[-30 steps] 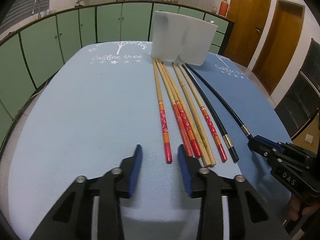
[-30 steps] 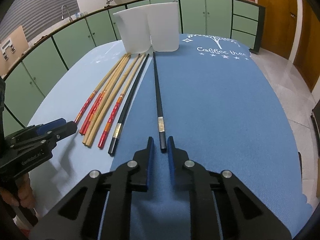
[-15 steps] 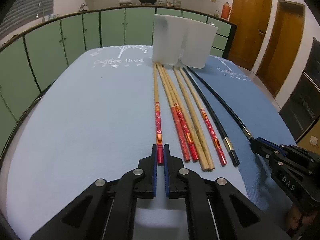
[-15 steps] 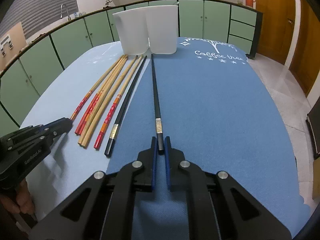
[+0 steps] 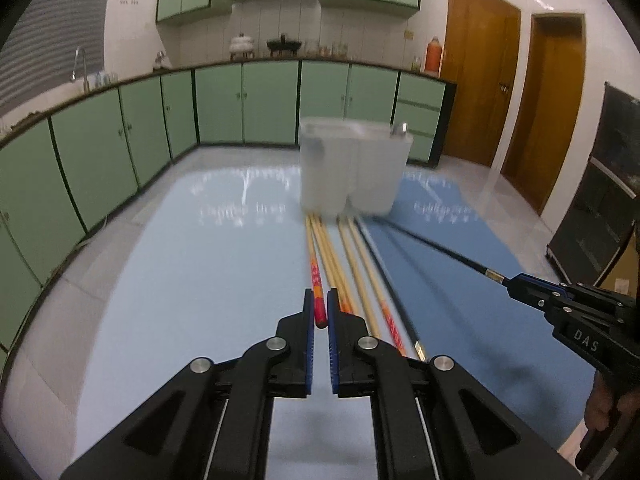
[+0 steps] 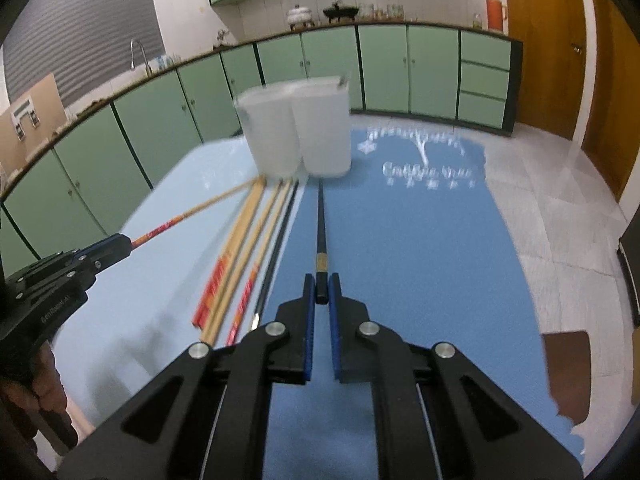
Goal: Organize utensils
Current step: 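Lift both chopsticks and lower them upright into the white holder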
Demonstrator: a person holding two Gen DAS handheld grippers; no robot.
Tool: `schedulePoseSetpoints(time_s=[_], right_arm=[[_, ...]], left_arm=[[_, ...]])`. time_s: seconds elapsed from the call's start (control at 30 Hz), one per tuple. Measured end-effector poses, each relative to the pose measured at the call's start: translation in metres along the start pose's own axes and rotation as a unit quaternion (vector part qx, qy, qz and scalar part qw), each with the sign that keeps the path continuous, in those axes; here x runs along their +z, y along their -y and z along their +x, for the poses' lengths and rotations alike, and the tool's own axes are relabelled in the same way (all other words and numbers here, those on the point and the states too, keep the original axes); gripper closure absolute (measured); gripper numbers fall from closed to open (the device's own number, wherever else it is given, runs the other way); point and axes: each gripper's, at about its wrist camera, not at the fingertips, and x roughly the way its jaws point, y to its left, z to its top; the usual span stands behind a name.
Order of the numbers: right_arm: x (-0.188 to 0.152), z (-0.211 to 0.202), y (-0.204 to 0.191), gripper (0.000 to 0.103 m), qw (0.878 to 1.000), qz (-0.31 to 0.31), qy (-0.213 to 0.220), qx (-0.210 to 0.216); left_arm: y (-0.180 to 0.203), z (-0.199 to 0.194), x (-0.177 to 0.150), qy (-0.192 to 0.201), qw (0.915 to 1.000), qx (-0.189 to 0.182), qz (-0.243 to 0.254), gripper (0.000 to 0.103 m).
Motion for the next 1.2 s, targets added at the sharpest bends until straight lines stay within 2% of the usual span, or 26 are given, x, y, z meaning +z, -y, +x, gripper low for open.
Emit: schedulePoseSetpoints(time_s=[0.3, 0.43, 0.77, 1.2], right_arm=[[0.054, -0.035, 0.014, 0.097, 0.998, 0.030, 0.047, 0.027], [0.078, -0.046, 0.016, 0.097, 0.996, 0.027, 0.071, 0.035], [0.123, -0.046, 0.006, 0.097, 0.997, -0.017, 0.073, 0.033], [0.147, -0.048, 0.002, 0.097, 0.995, -0.037, 0.081, 0.049]], left_arm=[[-0.008, -0.029, 0.056, 0.074, 0.9972, -0.007, -0.005, 0.097], [-0.009, -0.030, 0.077, 0.093, 0.9956, -0.011, -0.004, 0.097], [-0.007, -0.027, 0.105, 0.096, 0.9949, -0.030, 0.005, 0.098], [-0.007, -0.038, 0.122, 0.111, 0.9929, -0.040, 0.015, 0.098]])
